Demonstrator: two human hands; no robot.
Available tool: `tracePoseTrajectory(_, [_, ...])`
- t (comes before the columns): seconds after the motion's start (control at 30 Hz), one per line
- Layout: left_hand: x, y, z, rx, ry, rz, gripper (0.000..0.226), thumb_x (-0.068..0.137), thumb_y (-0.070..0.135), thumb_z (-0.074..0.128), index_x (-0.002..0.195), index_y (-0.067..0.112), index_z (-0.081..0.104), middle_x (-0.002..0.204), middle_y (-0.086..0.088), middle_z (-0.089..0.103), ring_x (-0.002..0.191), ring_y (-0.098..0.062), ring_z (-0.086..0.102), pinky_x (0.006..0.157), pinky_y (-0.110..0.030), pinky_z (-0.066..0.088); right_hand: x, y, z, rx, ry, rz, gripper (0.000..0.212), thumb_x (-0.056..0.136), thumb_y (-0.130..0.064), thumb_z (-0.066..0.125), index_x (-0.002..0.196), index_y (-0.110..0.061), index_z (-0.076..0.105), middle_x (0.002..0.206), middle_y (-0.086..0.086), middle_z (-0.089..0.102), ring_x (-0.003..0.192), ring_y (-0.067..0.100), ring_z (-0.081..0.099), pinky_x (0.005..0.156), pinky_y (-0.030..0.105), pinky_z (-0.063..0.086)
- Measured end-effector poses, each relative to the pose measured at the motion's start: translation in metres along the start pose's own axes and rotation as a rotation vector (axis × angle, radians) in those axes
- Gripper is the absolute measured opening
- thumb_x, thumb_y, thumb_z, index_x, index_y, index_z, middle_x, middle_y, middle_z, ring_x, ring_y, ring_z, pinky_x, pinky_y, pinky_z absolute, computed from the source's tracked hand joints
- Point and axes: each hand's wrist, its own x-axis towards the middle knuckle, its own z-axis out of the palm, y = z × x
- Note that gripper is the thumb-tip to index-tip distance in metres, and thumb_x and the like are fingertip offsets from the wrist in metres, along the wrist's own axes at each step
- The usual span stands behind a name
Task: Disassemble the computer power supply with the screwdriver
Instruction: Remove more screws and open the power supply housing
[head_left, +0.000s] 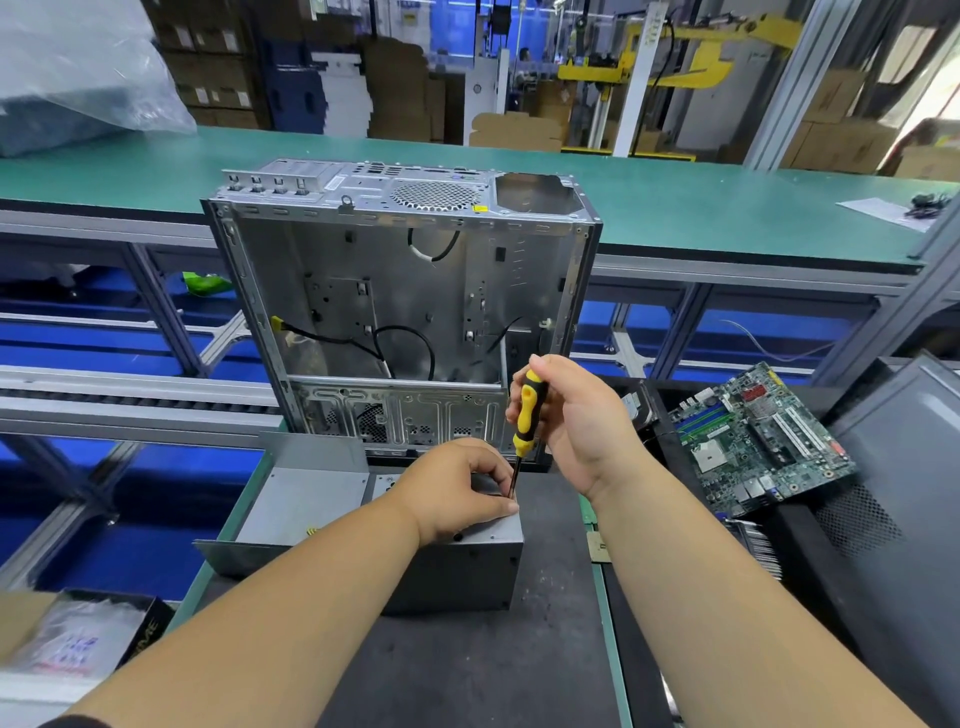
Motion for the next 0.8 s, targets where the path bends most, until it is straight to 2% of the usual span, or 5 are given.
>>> tracePoseTrajectory(0.2, [0.001,-0.001,0.001,-0.011,0.008,0.006,0.020,0.069,0.029,0.085,0.066,0.033,0.065,0.088,0.015,0.064,0.091,-0.002,0.062,0.091,-0.036,0.051,0.002,0.003,0.013,0.072,-0.052,0.033,0.052,0.107,-0.036,0.033,0.069,-0.014,0.061,0.057,0.001,0.046,0.055,0.014,0.041,0.061,0.027,0.038])
tracePoseTrajectory(0.3, [0.002,-0.002,0.001,-0.018,-0.001,0.010,0.019,0.069,0.030,0.084,0.066,0.031,0.065,0.086,0.014,0.064,0.090,-0.005,0.062,0.089,-0.037,0.051,0.001,0.006,0.016,0.108,-0.098,0.021,0.052,0.106,-0.044,0.033,0.071,-0.014,0.059,0.056,0.001,0.040,0.054,0.014,0.034,0.056,0.026,0.032])
tracePoseTrajectory(0.47, [0.002,-0.004,0.002,-0.018,-0.006,0.015,0.017,0.069,0.031,0.084,0.068,0.028,0.067,0.088,0.012,0.065,0.093,-0.006,0.062,0.090,-0.037,0.051,-0.003,0.006,0.014,0.010,-0.096,-0.046,0.022,0.090,-0.032,0.053,0.078,-0.016,0.043,0.066,0.000,0.050,0.060,0.016,0.043,0.060,0.025,0.039])
tracePoseTrajectory(0.6, [0.001,-0.004,0.001,-0.020,0.001,0.005,0.018,0.069,0.031,0.084,0.068,0.031,0.067,0.090,0.015,0.064,0.094,-0.004,0.062,0.092,-0.036,0.050,-0.001,0.000,0.008,-0.020,-0.078,-0.015,0.021,0.101,-0.021,0.051,0.082,-0.012,0.055,0.080,0.002,0.061,0.069,0.016,0.057,0.076,0.035,0.046])
tracePoseTrajectory(0.8, [0.001,-0.002,0.000,0.007,0.001,0.007,0.021,0.069,0.032,0.084,0.066,0.035,0.064,0.089,0.016,0.063,0.091,-0.001,0.060,0.090,-0.035,0.051,-0.001,0.001,0.006,0.053,-0.123,0.029,0.041,0.107,-0.027,0.038,0.085,-0.008,0.067,0.069,0.004,0.057,0.067,0.014,0.053,0.073,0.030,0.049])
